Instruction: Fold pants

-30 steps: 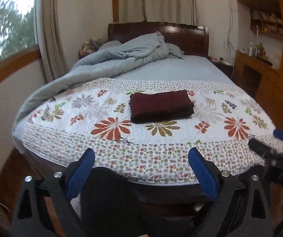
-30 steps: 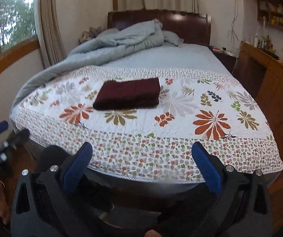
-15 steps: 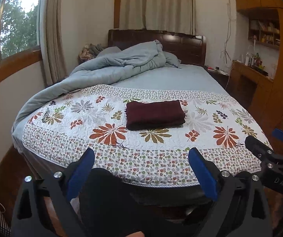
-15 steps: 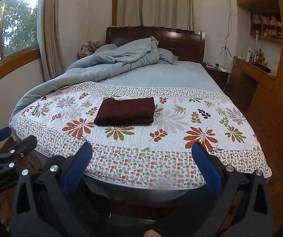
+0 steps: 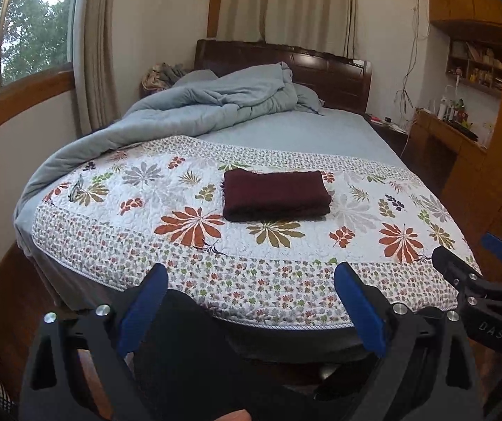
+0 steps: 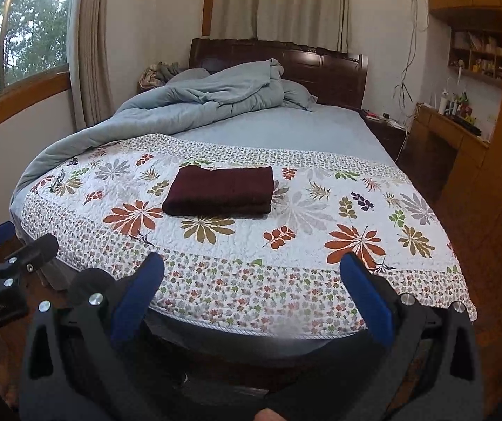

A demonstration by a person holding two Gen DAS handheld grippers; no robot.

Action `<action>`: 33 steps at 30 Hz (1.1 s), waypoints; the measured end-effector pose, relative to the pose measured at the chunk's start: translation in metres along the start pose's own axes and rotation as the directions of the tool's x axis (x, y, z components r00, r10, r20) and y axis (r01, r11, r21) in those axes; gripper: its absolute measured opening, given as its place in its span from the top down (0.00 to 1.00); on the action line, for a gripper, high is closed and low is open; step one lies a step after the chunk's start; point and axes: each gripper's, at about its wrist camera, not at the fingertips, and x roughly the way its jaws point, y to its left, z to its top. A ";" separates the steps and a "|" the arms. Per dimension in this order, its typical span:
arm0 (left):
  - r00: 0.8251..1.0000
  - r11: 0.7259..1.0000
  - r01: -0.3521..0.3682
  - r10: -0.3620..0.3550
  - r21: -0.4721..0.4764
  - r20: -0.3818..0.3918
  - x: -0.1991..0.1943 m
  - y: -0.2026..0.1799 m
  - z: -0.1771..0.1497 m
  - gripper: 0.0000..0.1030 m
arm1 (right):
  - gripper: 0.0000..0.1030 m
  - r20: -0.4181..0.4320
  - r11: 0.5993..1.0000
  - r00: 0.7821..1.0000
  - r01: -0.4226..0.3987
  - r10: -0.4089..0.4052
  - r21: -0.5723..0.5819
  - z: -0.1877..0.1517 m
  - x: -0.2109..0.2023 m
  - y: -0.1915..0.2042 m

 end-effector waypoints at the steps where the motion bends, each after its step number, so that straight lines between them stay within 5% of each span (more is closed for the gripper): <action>1: 1.000 1.000 -0.001 0.001 -0.001 -0.005 0.002 0.000 0.000 0.07 | 0.03 -0.004 1.000 1.000 -0.002 0.002 0.000 0.001 0.002 0.000; 18: 1.000 1.000 0.013 -0.013 -0.025 0.004 0.007 0.005 0.002 0.04 | 0.03 0.017 0.999 1.000 -0.009 0.009 -0.033 -0.006 0.009 0.009; 33: 1.000 1.000 -0.003 0.002 -0.025 -0.028 0.036 -0.003 -0.002 0.04 | 0.03 -0.053 0.998 0.997 -0.053 0.052 -0.016 -0.013 0.049 0.010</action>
